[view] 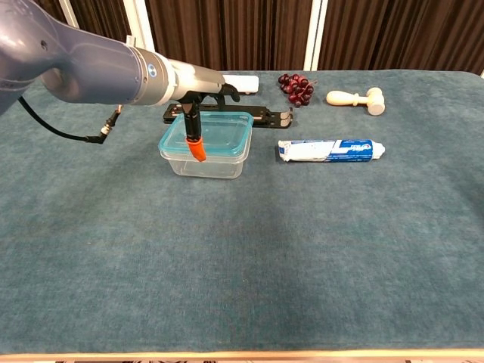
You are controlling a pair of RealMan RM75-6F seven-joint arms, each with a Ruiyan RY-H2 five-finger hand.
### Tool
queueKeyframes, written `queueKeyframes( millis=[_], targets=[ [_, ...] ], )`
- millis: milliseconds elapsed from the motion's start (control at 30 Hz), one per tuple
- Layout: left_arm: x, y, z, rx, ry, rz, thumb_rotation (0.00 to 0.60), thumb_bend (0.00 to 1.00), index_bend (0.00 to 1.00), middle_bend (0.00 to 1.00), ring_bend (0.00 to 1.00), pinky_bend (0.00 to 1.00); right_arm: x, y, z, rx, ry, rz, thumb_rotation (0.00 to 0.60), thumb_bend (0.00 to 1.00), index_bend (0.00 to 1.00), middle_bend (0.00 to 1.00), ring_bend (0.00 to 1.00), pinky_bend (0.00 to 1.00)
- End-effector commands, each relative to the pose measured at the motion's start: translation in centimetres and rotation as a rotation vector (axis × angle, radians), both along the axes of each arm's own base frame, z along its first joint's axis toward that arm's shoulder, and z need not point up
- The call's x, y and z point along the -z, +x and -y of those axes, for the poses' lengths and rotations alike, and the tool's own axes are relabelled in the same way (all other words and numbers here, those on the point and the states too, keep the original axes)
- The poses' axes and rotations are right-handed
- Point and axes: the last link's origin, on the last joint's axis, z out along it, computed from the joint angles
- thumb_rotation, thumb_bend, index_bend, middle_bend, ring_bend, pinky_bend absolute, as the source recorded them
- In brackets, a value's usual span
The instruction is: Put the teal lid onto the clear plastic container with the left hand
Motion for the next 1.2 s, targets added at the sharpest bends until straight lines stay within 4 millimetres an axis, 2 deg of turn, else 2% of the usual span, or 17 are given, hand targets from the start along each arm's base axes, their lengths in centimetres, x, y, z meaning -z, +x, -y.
queueKeyframes(
  millis=[33,1200],
  targets=[
    [0.05,0.06,-0.05,-0.002,0.003,-0.001,0.6,0.34,0.03,0.27,0.0,0.0,-0.01,0.0,0.0,0.001,-0.001,0.0,0.6,0.36,0.07,0.0,0.01,0.0],
    [0.43,-0.19,-0.05,-0.011,0.001,-0.012,0.6,0.34,0.03,0.27,0.0,0.0,-0.05,-0.03,0.02,0.011,-0.007,0.002,0.6,0.36,0.07,0.0,0.01,0.0]
  ],
)
